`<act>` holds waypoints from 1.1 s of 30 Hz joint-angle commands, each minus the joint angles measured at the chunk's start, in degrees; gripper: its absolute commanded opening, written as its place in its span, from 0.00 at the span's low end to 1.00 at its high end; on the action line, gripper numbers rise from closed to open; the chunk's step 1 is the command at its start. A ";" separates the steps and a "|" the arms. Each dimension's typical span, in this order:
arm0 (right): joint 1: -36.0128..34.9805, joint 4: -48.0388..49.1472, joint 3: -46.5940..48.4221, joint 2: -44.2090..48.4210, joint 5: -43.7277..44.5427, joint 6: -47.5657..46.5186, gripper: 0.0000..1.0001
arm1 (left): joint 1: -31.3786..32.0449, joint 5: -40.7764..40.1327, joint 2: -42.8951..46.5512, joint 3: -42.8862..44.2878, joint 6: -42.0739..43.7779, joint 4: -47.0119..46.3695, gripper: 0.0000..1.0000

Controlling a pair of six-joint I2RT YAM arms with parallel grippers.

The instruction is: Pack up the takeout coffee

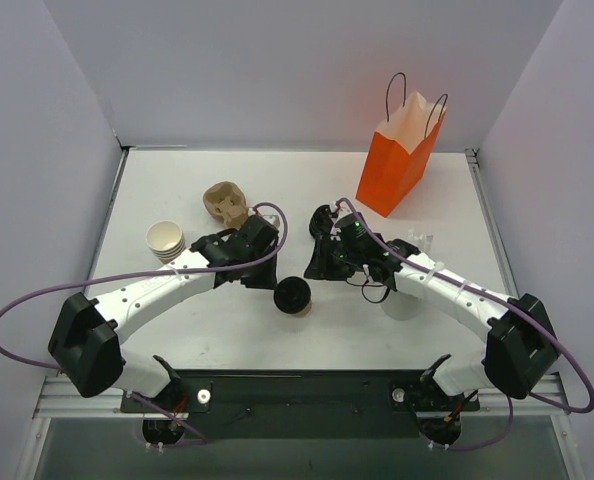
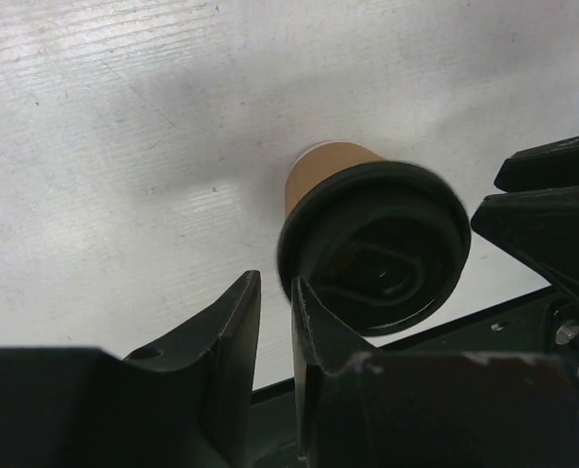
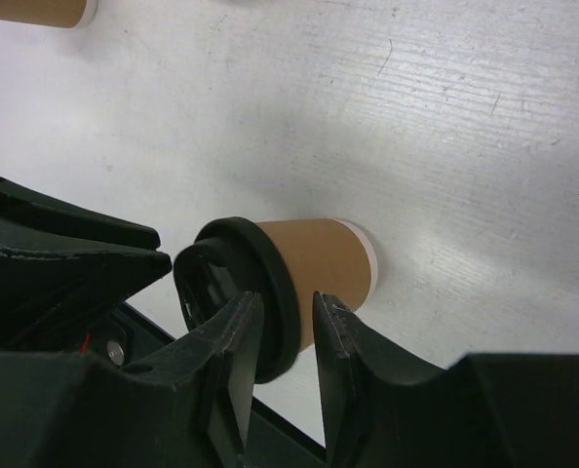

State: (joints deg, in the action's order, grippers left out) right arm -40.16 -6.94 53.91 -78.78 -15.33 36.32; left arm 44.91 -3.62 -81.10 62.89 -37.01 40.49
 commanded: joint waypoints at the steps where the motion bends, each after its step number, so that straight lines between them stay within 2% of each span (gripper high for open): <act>1: 0.08 -1.32 0.94 1.26 -0.23 -0.46 0.29 | 0.09 2.03 1.56 2.59 -0.43 -0.85 0.30; 8: 0.17 -2.72 0.41 4.16 1.97 -0.89 0.29 | 0.09 2.39 1.56 2.58 -0.60 -1.82 0.30; 11: 0.08 -3.08 0.41 4.87 0.75 -1.68 0.25 | 0.01 -0.06 3.31 3.11 -0.34 -1.29 0.30; 13: -0.27 -2.73 0.14 4.87 -0.57 -2.30 0.20 | -0.17 -1.56 4.37 2.94 0.19 -0.77 0.37; 17: -1.32 -2.29 -1.26 4.17 -2.07 -2.30 0.18 | -1.31 -4.20 8.14 0.83 1.33 -0.24 0.51; 19: -1.50 -1.94 -2.31 3.99 -0.32 -2.39 0.18 | -1.92 -5.69 9.64 -1.09 1.94 -0.32 0.68; 23: -1.41 -1.24 -4.77 2.59 3.90 -3.18 0.17 | -3.33 -6.93 14.46 -5.05 3.17 -0.94 0.77; 27: -1.58 -0.10 -6.36 -1.36 4.26 -2.30 0.15 | -4.65 -5.97 17.90 -9.10 3.88 -3.22 0.77; 33: -2.20 0.53 -6.02 -0.24 4.35 -0.02 0.15 | -5.00 -0.96 20.81 -13.23 3.71 -9.28 0.76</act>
State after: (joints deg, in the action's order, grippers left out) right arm -41.74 -2.22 49.47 -78.24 -13.74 35.51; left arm 40.12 -7.66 -62.28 50.46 -33.98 38.04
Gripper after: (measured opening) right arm 0.143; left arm 0.770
